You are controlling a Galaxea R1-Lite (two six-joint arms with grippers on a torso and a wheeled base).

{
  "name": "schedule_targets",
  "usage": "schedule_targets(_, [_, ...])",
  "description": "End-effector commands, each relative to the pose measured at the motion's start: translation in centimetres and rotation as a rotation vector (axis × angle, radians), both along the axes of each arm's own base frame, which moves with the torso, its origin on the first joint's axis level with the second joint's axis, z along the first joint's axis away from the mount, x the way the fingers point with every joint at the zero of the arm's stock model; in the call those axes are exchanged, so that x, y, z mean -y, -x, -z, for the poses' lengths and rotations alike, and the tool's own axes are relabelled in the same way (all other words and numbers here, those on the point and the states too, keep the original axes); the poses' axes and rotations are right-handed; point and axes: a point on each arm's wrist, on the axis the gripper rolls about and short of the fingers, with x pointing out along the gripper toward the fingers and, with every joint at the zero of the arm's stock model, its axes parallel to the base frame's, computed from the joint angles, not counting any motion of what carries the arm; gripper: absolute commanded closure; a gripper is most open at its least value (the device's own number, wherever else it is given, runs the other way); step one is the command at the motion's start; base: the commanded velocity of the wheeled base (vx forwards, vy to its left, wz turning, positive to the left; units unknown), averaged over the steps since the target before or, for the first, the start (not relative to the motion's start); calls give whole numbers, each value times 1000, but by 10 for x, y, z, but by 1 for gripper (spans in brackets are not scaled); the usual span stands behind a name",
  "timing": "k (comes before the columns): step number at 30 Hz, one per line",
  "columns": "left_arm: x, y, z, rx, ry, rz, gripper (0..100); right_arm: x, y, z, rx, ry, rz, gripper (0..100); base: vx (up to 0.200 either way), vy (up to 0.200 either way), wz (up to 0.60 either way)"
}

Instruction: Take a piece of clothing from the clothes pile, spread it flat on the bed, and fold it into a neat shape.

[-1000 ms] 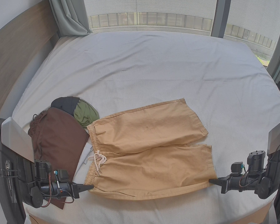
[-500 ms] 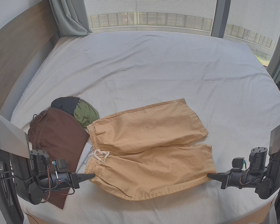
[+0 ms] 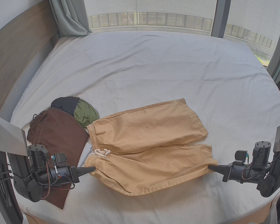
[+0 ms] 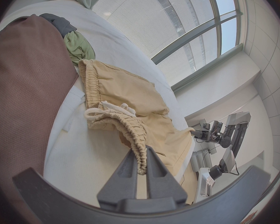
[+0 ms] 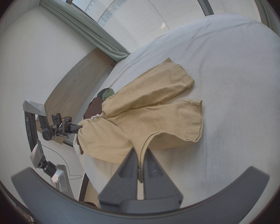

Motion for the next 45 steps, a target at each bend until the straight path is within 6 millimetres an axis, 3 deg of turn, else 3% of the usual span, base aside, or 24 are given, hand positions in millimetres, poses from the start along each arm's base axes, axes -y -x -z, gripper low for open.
schedule_targets(1, [-1,-3,-2,16,1,-7,100,0,2,-8,27,-9,-1,100,0,0,0])
schedule_targets(26, [-2,-14,-13,25,53,-52,100,-1,-1,-38,153,-66,0,100,0,0,0])
schedule_targets(35, [-2,-26,-17,33,73,-124,100,-2,-7,-53,210,-103,11,100,0,0,0])
schedule_targets(45, [-2,-28,-18,40,73,-132,100,-3,-12,-58,240,-112,18,100,0,0,0])
